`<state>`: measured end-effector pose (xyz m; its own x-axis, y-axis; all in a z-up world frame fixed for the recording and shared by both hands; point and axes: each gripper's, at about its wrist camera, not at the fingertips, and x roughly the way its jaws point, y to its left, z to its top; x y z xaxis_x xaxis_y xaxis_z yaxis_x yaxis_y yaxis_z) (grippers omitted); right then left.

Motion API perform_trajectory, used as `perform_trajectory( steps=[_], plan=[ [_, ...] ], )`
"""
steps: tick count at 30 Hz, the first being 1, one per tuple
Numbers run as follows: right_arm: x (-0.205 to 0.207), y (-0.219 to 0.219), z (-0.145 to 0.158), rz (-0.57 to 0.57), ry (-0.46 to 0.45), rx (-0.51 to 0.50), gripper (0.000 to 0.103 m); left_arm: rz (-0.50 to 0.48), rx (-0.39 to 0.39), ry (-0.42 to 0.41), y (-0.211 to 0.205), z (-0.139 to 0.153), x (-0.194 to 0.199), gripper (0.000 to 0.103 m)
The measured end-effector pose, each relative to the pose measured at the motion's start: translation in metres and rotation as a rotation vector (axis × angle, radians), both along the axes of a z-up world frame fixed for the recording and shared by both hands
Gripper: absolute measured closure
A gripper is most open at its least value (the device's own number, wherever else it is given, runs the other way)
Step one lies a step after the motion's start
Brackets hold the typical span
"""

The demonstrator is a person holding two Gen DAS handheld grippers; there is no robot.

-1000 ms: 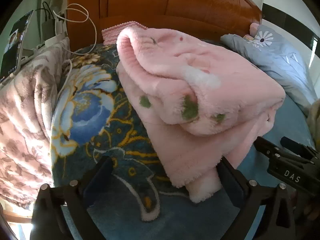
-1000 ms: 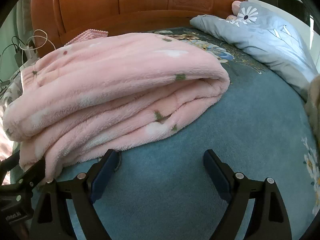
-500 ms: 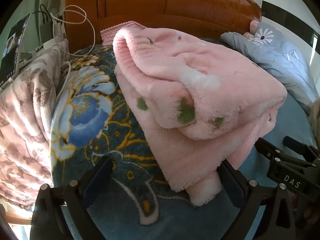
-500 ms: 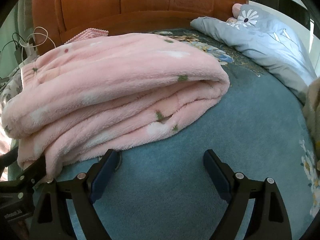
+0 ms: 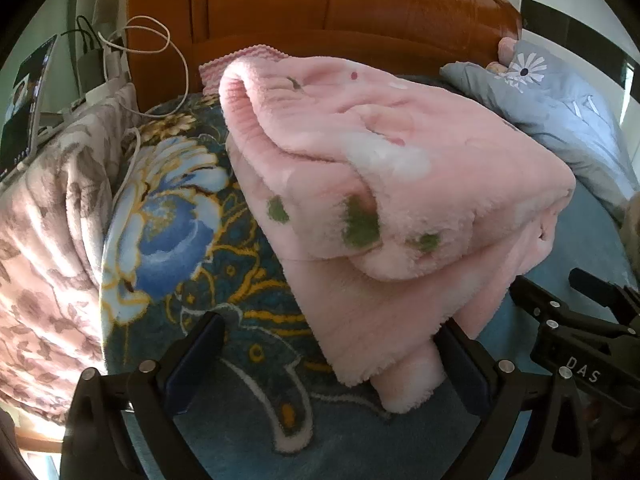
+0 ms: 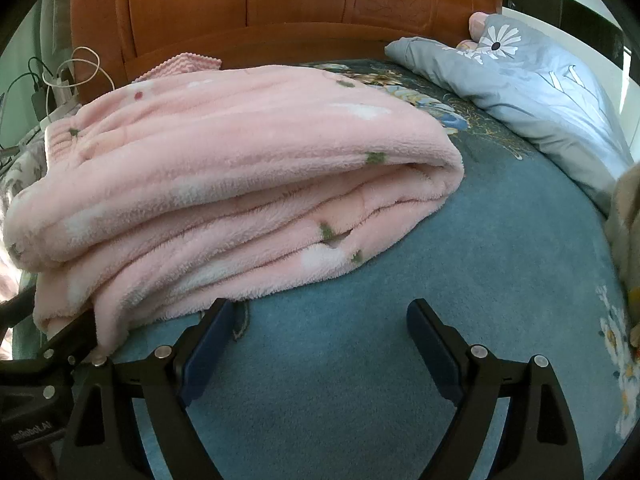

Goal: Fold clothes

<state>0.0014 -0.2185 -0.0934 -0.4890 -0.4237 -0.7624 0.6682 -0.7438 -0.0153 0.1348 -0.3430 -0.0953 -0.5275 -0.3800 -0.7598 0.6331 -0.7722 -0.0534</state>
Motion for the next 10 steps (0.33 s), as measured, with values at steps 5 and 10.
perform_trajectory(
  steps=[5,10],
  plan=[
    [0.001,0.0,-0.0003,-0.006,0.004,0.0,0.014,0.0,0.004,0.001,-0.0007,-0.0002,-0.0002,0.0],
    [0.0013,0.0001,-0.0007,-0.006,0.0,0.0,0.014,-0.001,0.003,0.003,-0.0016,-0.0003,-0.0006,0.0]
  ],
)
